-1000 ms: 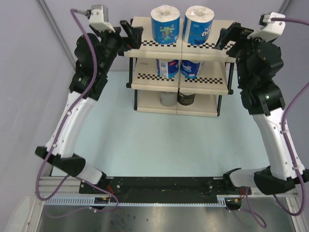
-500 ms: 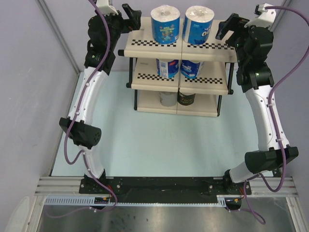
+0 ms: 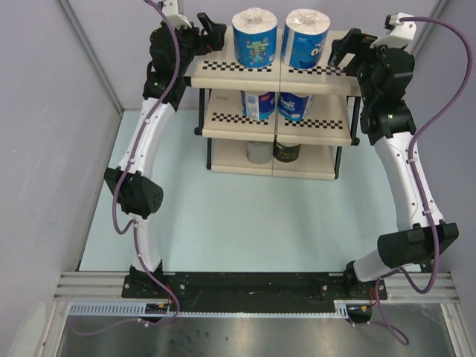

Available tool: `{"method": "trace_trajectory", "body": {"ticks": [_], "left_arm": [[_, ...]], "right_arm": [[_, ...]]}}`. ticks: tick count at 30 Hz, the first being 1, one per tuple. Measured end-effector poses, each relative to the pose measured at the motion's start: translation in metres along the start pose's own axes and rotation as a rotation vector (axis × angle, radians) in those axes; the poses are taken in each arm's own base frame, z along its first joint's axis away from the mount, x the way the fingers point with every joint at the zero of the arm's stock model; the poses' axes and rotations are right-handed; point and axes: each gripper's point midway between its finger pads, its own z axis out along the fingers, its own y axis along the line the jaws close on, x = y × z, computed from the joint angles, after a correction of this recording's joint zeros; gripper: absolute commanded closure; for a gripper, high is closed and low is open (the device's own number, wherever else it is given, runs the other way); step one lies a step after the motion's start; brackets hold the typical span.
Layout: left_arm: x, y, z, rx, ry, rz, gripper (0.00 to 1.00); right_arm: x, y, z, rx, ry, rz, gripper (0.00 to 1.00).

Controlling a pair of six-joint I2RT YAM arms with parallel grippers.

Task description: Place and organize the paper towels onto the shelf

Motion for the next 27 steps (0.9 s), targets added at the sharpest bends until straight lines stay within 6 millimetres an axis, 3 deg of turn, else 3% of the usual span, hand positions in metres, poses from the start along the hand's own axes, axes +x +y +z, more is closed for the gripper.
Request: {"method": "trace_trajectory", "body": {"ticks": [6,15,22,27], "left_arm": [[-0.003,-0.019,0.000,0.057,-0.009,0.000,0.00],[0.006,-0.046,-0.001,0.119,0.008,0.021,0.00],[0.006,-0.045,-0.001,0.110,0.008,0.036,0.00],[0.005,-0.030,-0.007,0.040,0.016,0.045,0.00]], "right_arm": [[0.014,-0.005,0.002,0.005,0.023,-0.005,0.00],[0.017,-0.005,0.002,-0.003,0.023,-0.004,0.00],[0.017,-0.006,0.001,-0.003,0.018,-0.002,0.00],[0.010,-0.010,-0.006,0.008,0.003,-0.001,0.00]]}}
